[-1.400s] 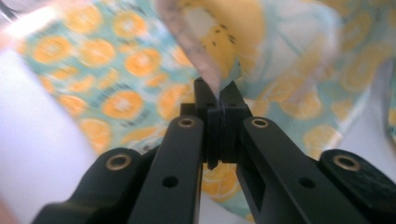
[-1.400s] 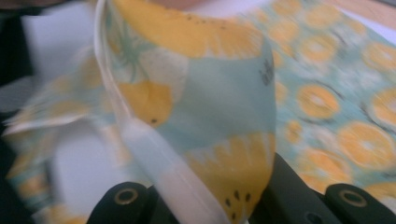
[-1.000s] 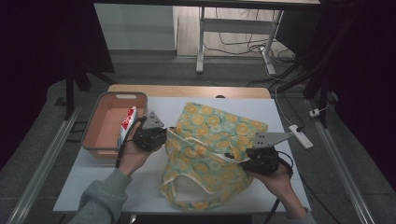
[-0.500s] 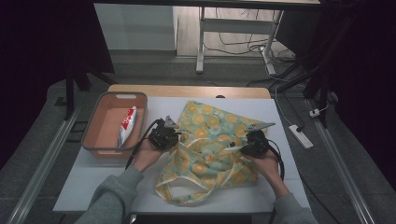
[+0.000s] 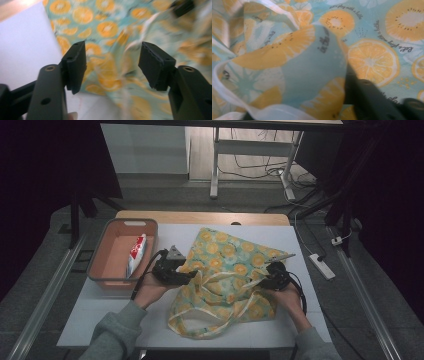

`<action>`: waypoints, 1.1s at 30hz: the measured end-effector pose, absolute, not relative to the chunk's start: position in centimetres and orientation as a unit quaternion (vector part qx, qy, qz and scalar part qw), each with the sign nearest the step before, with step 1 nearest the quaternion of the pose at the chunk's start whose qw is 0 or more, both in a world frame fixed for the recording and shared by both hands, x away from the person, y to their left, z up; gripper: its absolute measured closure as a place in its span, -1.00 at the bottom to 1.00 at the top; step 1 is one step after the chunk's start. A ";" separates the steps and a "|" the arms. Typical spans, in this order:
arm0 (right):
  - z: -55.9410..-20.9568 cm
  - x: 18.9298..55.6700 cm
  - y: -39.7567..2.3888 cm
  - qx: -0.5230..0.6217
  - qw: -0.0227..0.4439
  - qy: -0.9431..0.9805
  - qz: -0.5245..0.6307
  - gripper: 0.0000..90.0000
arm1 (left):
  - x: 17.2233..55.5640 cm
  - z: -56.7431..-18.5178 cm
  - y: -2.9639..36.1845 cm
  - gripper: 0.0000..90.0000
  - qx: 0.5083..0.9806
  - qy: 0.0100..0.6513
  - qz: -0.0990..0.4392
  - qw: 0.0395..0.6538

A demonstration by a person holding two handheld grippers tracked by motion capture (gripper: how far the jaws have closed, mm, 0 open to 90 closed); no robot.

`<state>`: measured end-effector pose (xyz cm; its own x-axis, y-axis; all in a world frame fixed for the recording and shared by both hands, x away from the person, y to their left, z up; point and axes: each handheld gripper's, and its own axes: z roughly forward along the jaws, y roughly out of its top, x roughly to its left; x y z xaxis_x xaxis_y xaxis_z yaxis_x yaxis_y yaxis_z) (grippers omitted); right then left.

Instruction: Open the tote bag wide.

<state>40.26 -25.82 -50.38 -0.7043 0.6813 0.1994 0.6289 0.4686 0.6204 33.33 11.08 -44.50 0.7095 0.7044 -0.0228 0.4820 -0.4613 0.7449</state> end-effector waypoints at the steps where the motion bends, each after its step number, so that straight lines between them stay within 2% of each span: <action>1: -50.3 40.1 -25.8 0.379 0.038 0.859 0.341 0.20 | 32.9 -44.4 10.9 -0.21 0.847 0.344 0.145 0.379; 4: -49.6 38.7 -26.2 0.361 0.056 0.866 0.341 -0.22 | 32.3 -44.6 10.4 -0.24 0.856 0.331 0.146 0.369; 5: -49.0 37.9 -26.7 0.350 0.071 0.868 0.345 -0.31 | 32.1 -44.8 10.2 -0.24 0.860 0.325 0.143 0.366; 6: -49.0 37.9 -26.7 0.350 0.071 0.868 0.345 -0.31 | 32.1 -44.9 10.1 -0.24 0.861 0.324 0.140 0.366; 9: -46.6 34.9 -28.7 0.332 0.072 0.862 0.377 -0.57 | 32.3 -45.1 10.4 -0.25 0.858 0.331 0.135 0.370; 11: -46.1 34.4 -28.9 0.327 0.073 0.860 0.384 -0.61 | 32.2 -45.0 10.6 -0.25 0.855 0.332 0.133 0.376; 12: -44.4 33.0 -29.0 0.312 0.086 0.857 0.400 -0.66 | 32.1 -44.8 10.8 -0.24 0.854 0.331 0.134 0.379; 15: -42.9 32.1 -28.1 0.296 0.100 0.857 0.411 -0.69 | 31.6 -44.5 11.1 -0.24 0.852 0.327 0.135 0.387; 16: -42.0 31.5 -26.1 0.269 0.104 0.863 0.415 -0.69 | 31.5 -44.5 11.1 -0.24 0.852 0.325 0.134 0.387; 17: -42.0 31.5 -26.1 0.269 0.104 0.863 0.415 -0.69 | 31.4 -44.4 11.1 -0.24 0.853 0.324 0.134 0.388; 18: -42.1 31.2 -23.1 0.236 0.099 0.879 0.402 -0.69 | 31.3 -44.4 11.2 -0.24 0.853 0.323 0.135 0.388; 19: -42.1 31.2 -23.1 0.236 0.099 0.879 0.402 -0.69 | 31.2 -44.4 11.2 -0.24 0.852 0.323 0.135 0.389; 20: -42.8 31.4 -20.0 0.214 0.095 0.891 0.389 -0.69 | 31.1 -44.5 11.3 -0.24 0.852 0.323 0.133 0.389; 21: -42.8 31.4 -20.0 0.214 0.095 0.891 0.389 -0.69 | 31.1 -44.5 11.3 -0.24 0.852 0.324 0.132 0.390; 22: -44.0 32.2 -17.3 0.197 0.084 0.903 0.372 -0.69 | 31.0 -44.6 11.4 -0.24 0.852 0.325 0.131 0.389; 23: -44.0 32.2 -17.3 0.197 0.084 0.903 0.372 -0.69 | 31.0 -44.6 11.5 -0.24 0.852 0.326 0.130 0.388; 24: -44.8 32.7 -16.2 0.192 0.074 0.908 0.365 -0.67 | 30.9 -44.6 11.5 -0.24 0.851 0.327 0.130 0.389; 25: -46.3 33.4 -14.6 0.177 0.053 0.921 0.342 -0.53 | 30.9 -44.6 11.5 -0.24 0.851 0.327 0.130 0.390; 27: -48.2 33.8 -13.4 0.163 0.034 0.936 0.311 -0.40 | 30.8 -44.6 11.6 -0.24 0.851 0.326 0.130 0.391; 30: -49.9 33.7 -13.3 0.151 0.024 0.946 0.287 0.15 | 30.8 -44.7 11.6 -0.24 0.852 0.325 0.128 0.391; 31: -50.1 33.8 -13.3 0.152 0.025 0.947 0.281 0.28 | 30.8 -44.7 11.6 -0.25 0.852 0.326 0.128 0.391; 32: -50.1 33.8 -13.3 0.152 0.025 0.947 0.281 0.28 | 30.9 -44.8 11.6 -0.25 0.852 0.326 0.126 0.390; 33: -50.3 33.7 -13.4 0.156 0.022 0.949 0.272 0.52 | 31.0 -44.8 11.6 -0.25 0.852 0.326 0.125 0.390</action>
